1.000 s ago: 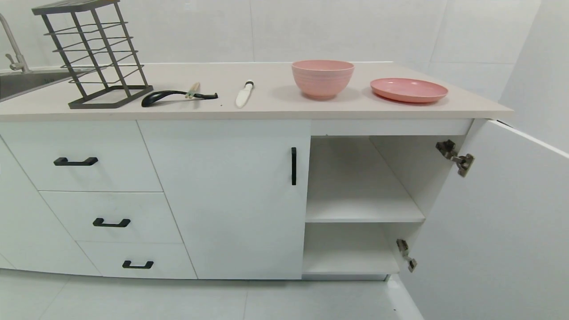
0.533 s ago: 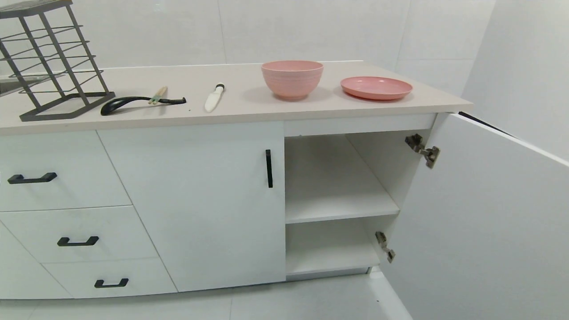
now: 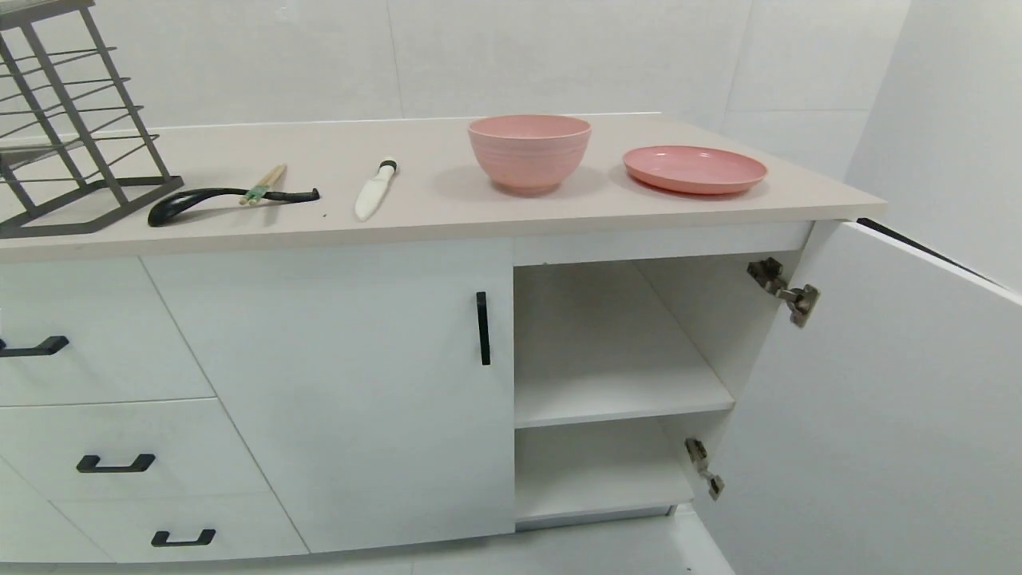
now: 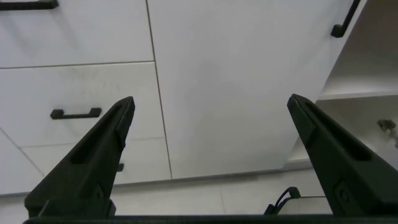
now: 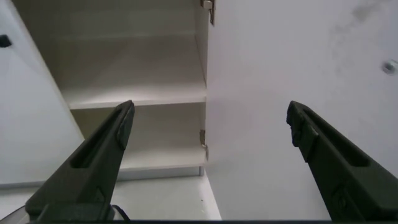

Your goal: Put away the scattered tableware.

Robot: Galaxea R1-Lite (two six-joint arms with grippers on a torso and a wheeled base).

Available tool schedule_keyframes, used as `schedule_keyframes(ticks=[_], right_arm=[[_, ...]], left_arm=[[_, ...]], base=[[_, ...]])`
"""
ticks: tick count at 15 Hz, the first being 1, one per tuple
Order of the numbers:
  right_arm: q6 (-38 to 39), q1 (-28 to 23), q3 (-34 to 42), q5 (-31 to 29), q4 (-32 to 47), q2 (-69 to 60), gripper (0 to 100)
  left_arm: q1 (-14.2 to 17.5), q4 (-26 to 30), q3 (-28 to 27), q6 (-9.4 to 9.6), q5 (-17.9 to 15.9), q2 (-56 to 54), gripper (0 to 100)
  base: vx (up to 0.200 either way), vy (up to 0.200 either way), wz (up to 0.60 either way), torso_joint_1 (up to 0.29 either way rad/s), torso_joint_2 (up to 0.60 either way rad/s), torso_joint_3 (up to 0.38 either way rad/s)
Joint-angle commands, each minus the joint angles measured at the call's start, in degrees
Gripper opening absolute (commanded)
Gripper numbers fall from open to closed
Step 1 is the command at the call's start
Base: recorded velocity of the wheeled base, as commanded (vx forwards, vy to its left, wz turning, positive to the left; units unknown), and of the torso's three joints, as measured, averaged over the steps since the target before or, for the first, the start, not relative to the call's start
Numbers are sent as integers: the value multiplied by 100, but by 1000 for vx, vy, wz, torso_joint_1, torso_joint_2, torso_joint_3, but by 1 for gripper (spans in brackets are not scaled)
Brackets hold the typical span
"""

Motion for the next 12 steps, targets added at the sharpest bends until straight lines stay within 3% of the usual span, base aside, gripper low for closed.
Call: schedule_keyframes(ticks=[1,6,12], right_arm=[[-1,-4,-1,1,0,15,100],[-1,-4,-1,1,0,15,100],[-1,-4,7,1,0,6,100]], left_arm=[[-5,-1,0,2,-9,13,100],[-5,-10,0,-24,0,13,100],[-5,-1,0,-15,0,13,100]], base=[[200,0,0,2,2,2],[0,0,0,5,-11,-5],[0,0,0,214,-175,-128]])
